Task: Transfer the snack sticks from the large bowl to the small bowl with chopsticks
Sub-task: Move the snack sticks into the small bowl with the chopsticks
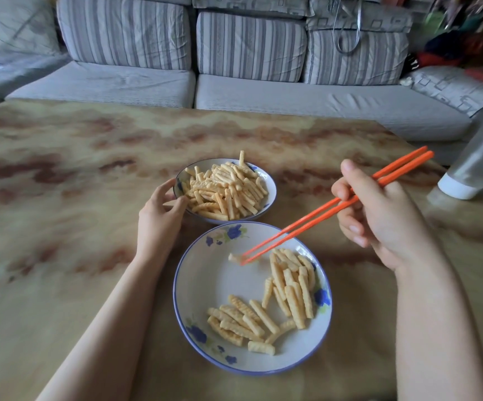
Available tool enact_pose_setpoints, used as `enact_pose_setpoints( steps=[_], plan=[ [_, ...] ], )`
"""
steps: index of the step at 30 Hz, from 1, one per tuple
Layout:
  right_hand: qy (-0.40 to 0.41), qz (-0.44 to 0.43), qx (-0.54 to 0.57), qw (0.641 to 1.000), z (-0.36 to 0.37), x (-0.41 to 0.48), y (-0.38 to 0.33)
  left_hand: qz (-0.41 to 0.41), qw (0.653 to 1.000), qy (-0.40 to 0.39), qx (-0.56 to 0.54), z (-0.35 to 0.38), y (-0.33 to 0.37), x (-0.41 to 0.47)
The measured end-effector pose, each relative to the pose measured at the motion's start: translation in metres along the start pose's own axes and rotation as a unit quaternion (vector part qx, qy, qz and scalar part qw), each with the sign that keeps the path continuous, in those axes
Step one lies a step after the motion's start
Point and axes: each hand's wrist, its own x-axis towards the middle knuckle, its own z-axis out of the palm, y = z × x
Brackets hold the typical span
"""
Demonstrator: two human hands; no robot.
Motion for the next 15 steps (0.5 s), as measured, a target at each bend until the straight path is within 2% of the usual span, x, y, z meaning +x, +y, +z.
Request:
enact_pose_setpoints(
  steps=[3, 8, 11, 15],
  plan=[
    [0.063, -0.037, 0.08, 0.994, 0.007, 0.004, 0.001, -0.001, 1.0, 0.001, 0.0, 0.0, -0.001, 0.0],
    [0.177, -0.078, 0.189, 0.963, 0.027, 0.01, 0.0, -0.002, 1.0, -0.001, 0.001, 0.001, 0.0, 0.0],
    [0.211, -0.075, 0.19, 0.956, 0.038, 0.016, 0.008, -0.005, 1.0, -0.002, -0.004, 0.0, 0.0, 0.0],
    [0.209, -0.064, 0.164, 0.962, 0.048, 0.021, 0.018, -0.004, 1.0, -0.005, -0.013, 0.0, 0.0, -0.001]
  ],
)
